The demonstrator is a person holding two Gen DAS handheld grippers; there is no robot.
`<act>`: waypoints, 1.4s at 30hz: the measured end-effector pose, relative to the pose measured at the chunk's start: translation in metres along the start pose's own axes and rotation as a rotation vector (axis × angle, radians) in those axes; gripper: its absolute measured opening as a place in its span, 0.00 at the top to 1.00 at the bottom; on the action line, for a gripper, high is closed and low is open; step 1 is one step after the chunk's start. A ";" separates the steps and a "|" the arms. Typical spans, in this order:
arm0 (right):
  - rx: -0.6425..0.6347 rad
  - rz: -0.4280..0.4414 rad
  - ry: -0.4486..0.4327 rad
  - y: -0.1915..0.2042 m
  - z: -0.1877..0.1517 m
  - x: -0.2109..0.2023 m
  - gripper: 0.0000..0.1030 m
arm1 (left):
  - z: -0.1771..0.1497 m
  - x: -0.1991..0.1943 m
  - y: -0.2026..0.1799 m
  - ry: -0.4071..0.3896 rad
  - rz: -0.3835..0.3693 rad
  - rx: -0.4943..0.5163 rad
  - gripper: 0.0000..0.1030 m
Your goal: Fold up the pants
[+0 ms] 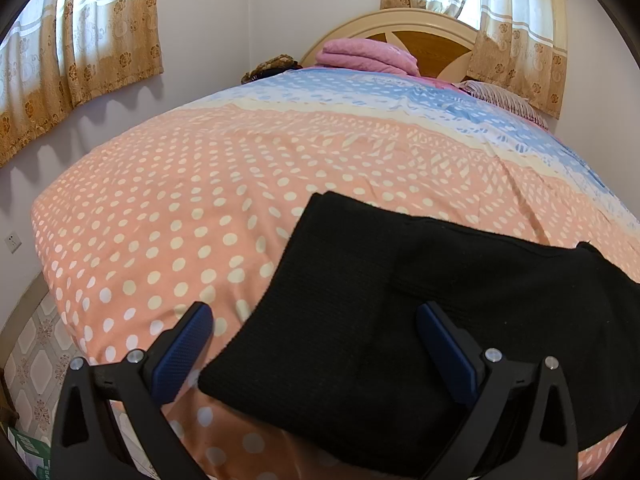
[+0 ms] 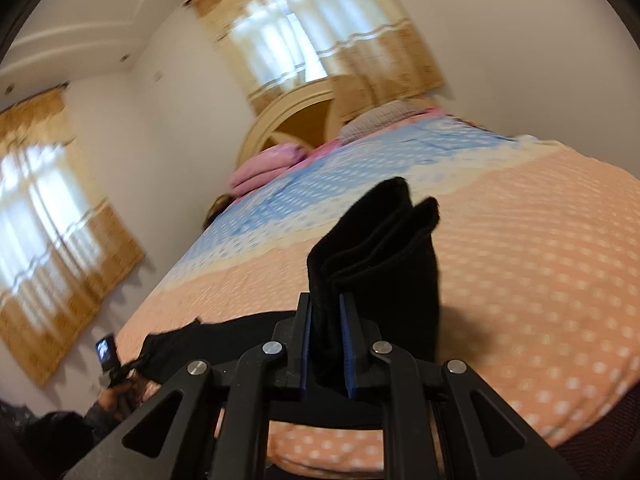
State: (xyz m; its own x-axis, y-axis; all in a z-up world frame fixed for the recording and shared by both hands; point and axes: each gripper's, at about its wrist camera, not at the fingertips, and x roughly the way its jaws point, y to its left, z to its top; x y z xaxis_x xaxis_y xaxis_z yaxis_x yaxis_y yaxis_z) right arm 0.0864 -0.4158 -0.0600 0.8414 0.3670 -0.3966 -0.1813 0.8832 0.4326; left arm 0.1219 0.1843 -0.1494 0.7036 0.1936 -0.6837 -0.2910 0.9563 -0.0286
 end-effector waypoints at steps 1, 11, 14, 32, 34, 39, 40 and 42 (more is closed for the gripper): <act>-0.014 0.013 0.010 0.007 0.000 0.005 0.87 | 0.000 0.000 0.000 0.000 -0.001 -0.001 0.00; -0.066 0.126 0.121 0.056 -0.024 0.072 0.88 | -0.001 -0.001 0.001 0.000 -0.013 -0.012 0.00; -0.067 0.141 0.155 0.064 -0.033 0.093 0.88 | -0.001 -0.001 0.001 0.000 -0.015 -0.013 0.00; -0.193 0.151 0.274 0.110 -0.062 0.151 0.88 | 0.012 -0.035 -0.009 -0.118 -0.018 0.008 0.00; -0.251 0.123 0.280 0.122 -0.066 0.155 0.88 | 0.015 -0.040 -0.015 -0.127 -0.038 0.019 0.00; -0.372 0.070 0.293 0.147 -0.078 0.164 0.88 | 0.015 -0.049 -0.035 -0.131 -0.094 0.064 0.00; -0.387 0.074 0.299 0.151 -0.082 0.167 0.88 | 0.014 -0.052 -0.039 -0.133 -0.106 0.071 0.00; -0.412 0.070 0.313 0.156 -0.088 0.172 0.88 | 0.013 -0.055 -0.048 -0.130 -0.133 0.080 0.00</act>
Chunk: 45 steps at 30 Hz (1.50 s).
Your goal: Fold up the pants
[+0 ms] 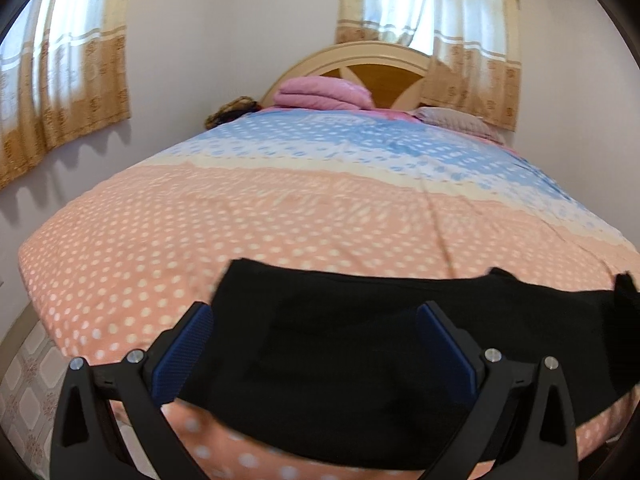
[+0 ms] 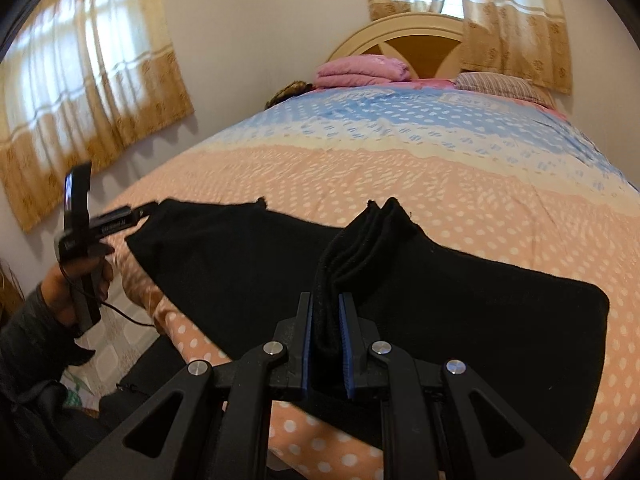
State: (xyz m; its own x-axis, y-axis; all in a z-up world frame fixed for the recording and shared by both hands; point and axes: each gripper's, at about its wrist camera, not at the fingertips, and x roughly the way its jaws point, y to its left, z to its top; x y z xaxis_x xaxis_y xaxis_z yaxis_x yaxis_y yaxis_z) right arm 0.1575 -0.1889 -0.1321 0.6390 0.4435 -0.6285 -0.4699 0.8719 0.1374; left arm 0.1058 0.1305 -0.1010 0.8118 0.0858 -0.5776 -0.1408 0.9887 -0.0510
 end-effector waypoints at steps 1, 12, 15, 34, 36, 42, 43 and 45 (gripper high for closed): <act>-0.016 -0.007 0.017 0.004 -0.001 0.007 0.88 | -0.001 -0.001 -0.007 0.004 -0.028 0.008 0.00; -0.035 0.042 0.099 -0.005 -0.021 0.003 0.52 | 0.002 -0.009 -0.111 0.056 -0.317 0.206 0.00; 0.010 0.004 0.065 -0.029 -0.028 -0.023 0.52 | 0.004 -0.009 -0.145 0.090 -0.430 0.251 0.00; 0.382 -0.187 -0.174 -0.139 -0.069 -0.086 0.47 | -0.021 0.011 -0.271 0.292 -0.676 0.393 0.79; 0.362 -0.192 -0.176 -0.131 -0.068 -0.085 0.46 | -0.018 0.007 -0.266 0.285 -0.694 0.373 0.85; 0.306 -0.192 -0.215 -0.122 -0.068 -0.088 0.45 | -0.002 -0.007 -0.242 0.244 -0.699 0.291 0.85; 0.294 -0.186 -0.221 -0.118 -0.068 -0.089 0.44 | 0.001 -0.003 -0.238 0.245 -0.686 0.276 0.85; 0.260 -0.162 -0.229 -0.110 -0.067 -0.089 0.42 | -0.002 0.005 -0.234 0.265 -0.668 0.273 0.85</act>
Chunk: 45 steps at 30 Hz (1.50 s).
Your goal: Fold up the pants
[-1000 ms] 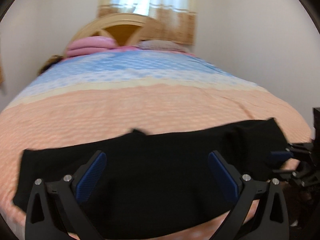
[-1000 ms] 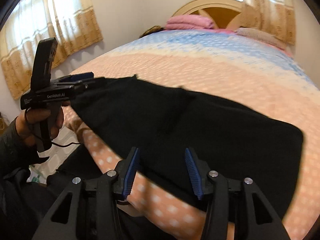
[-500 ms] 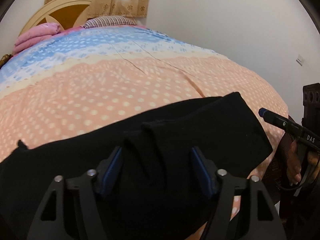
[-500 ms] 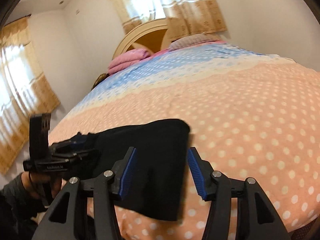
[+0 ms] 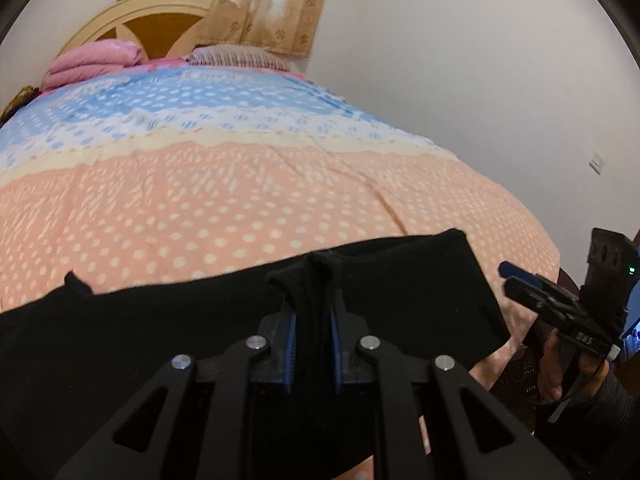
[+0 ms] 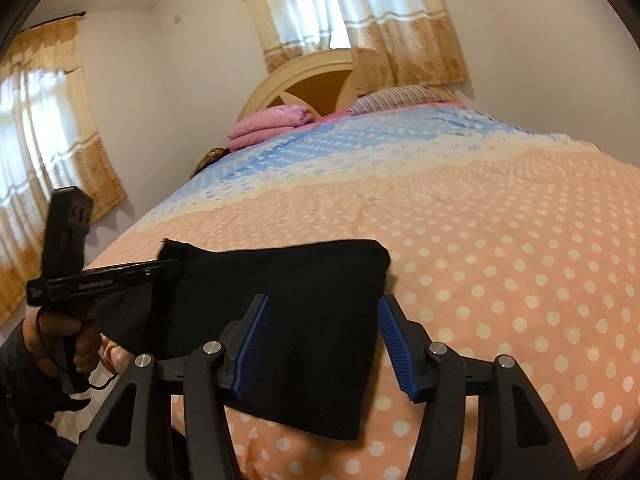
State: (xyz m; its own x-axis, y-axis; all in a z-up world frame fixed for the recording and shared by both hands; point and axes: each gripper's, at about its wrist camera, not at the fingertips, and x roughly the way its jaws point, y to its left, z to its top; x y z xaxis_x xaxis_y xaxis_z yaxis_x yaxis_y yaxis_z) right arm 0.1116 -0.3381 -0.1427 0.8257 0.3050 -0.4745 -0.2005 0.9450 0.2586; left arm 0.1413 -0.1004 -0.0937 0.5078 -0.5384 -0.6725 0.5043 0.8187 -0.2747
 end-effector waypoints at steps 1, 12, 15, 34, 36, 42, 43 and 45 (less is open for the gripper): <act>-0.027 0.021 0.011 0.006 -0.002 0.002 0.39 | -0.002 0.006 0.004 0.014 0.016 -0.006 0.85; -0.091 0.046 0.139 0.026 -0.002 0.025 0.36 | -0.014 0.016 0.006 -0.014 0.119 0.050 0.59; -0.098 -0.029 0.131 0.027 0.012 0.037 0.36 | -0.014 0.017 0.001 -0.039 0.187 0.115 0.41; -0.308 0.171 0.203 0.123 -0.009 0.076 0.34 | -0.041 -0.069 0.089 -0.108 0.404 0.021 0.10; -0.317 0.226 0.258 0.132 -0.018 0.087 0.34 | -0.049 -0.086 0.112 -0.114 0.469 -0.011 0.07; -0.440 0.239 0.309 0.160 -0.034 0.095 0.32 | -0.079 -0.136 0.197 -0.114 0.683 -0.179 0.04; -0.417 0.262 0.301 0.160 -0.027 0.095 0.32 | -0.087 -0.144 0.214 -0.116 0.713 -0.224 0.04; -0.399 0.274 0.272 0.161 -0.016 0.096 0.32 | -0.100 -0.154 0.238 -0.121 0.720 -0.306 0.04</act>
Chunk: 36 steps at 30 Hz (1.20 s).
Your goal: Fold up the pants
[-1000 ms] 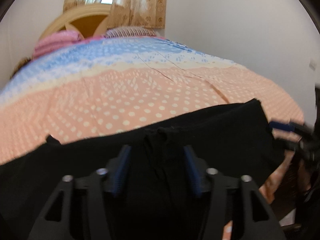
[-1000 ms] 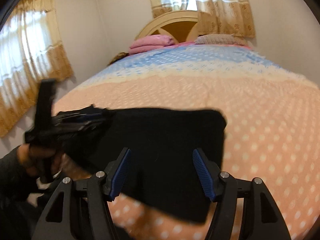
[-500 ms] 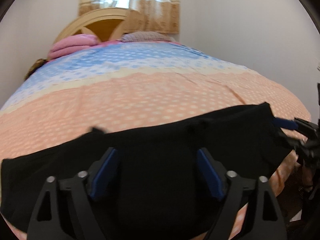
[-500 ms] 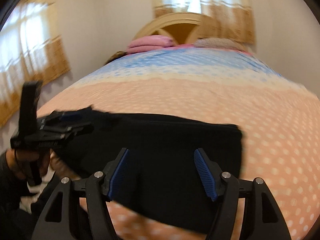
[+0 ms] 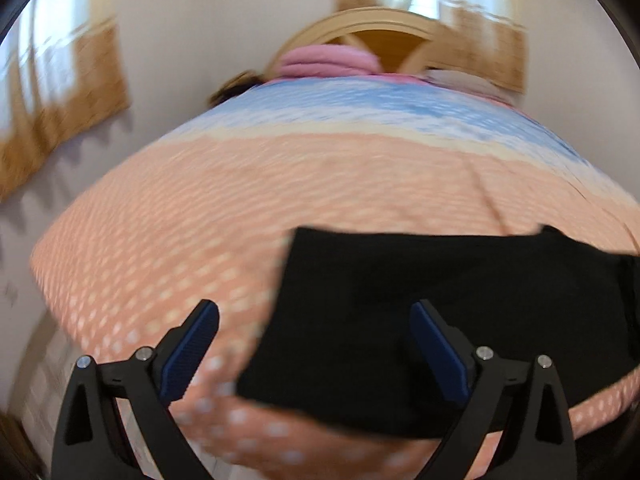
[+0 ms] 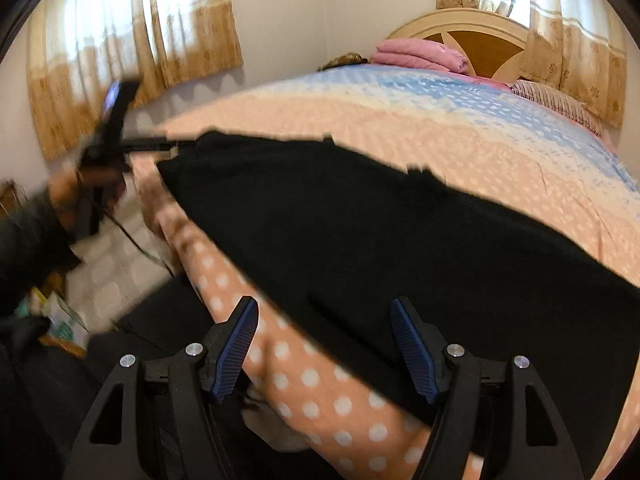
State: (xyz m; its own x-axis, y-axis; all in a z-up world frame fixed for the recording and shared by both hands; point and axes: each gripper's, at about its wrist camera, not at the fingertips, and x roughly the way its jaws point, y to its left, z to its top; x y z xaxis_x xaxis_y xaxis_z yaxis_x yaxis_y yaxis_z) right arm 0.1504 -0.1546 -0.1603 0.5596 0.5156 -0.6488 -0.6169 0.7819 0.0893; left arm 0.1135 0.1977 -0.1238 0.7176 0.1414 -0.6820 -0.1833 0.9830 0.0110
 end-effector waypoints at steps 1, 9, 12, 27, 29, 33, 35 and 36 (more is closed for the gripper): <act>-0.005 -0.020 -0.022 -0.001 0.009 0.000 0.32 | -0.003 0.004 0.009 0.011 -0.003 -0.038 0.04; 0.135 -0.081 0.065 -0.043 0.040 0.054 0.32 | -0.020 0.019 0.017 0.032 -0.087 -0.128 0.04; 0.122 -0.083 0.025 -0.037 0.039 0.041 0.32 | -0.017 0.024 0.007 0.034 -0.104 -0.093 0.04; 0.145 -0.080 -0.112 -0.026 -0.014 -0.015 0.32 | -0.006 0.027 0.005 0.058 -0.181 -0.068 0.41; 0.148 -0.081 -0.103 -0.026 -0.016 -0.011 0.32 | -0.005 0.032 0.007 0.069 -0.200 -0.083 0.40; 0.150 -0.083 -0.100 -0.027 -0.018 -0.010 0.32 | -0.002 0.029 0.005 0.082 -0.210 -0.084 0.42; 0.156 -0.081 -0.106 -0.027 -0.018 -0.012 0.32 | -0.004 0.023 0.003 0.083 -0.204 -0.077 0.44; 0.157 -0.082 -0.106 -0.028 -0.018 -0.012 0.32 | -0.005 0.021 0.003 0.082 -0.206 -0.076 0.44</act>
State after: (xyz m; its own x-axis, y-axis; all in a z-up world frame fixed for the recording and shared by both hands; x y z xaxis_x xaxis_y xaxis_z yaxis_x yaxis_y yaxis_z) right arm 0.1506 -0.1889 -0.1686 0.6646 0.4754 -0.5764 -0.4779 0.8635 0.1613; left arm 0.1246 0.2026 -0.1418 0.6890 -0.0748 -0.7209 -0.0908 0.9779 -0.1882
